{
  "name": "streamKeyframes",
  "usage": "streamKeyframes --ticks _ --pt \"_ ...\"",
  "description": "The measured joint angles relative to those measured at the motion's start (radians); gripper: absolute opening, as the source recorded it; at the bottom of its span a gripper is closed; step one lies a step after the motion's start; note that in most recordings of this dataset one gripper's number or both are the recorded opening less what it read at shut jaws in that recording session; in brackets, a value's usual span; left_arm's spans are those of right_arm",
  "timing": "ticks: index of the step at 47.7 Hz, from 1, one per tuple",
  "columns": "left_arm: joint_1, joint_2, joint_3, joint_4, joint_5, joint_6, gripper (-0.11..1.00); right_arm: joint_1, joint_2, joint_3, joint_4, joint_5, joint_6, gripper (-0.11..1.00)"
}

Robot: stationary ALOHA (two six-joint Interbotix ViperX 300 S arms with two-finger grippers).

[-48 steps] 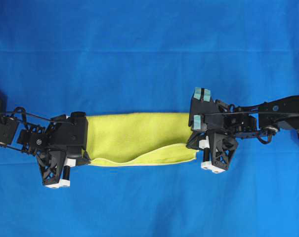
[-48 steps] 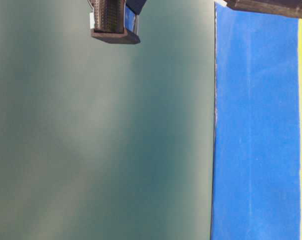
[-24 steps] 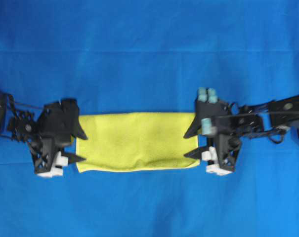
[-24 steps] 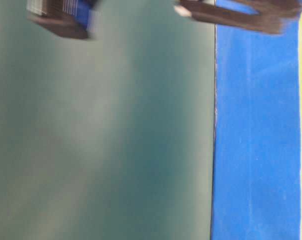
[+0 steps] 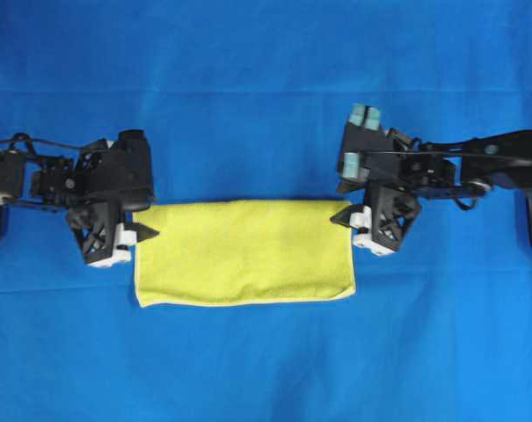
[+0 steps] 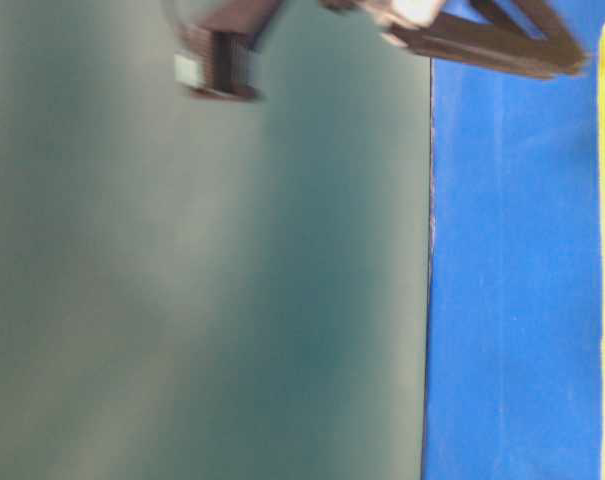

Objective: Fold the yellow towel.
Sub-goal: 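Release the corners and reposition both grippers at the folded edge's ends, then pinch both ends of the folded towel strip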

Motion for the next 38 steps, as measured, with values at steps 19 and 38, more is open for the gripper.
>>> streamKeyframes --ticks 19,38 --pt "0.06 0.097 0.009 0.0 -0.043 0.003 0.62 -0.032 0.084 0.0 -0.002 -0.046 0.0 0.61" --pt "0.063 0.097 0.006 0.0 0.032 0.003 0.02 -0.032 0.084 -0.002 -0.005 -0.048 0.002 0.02"
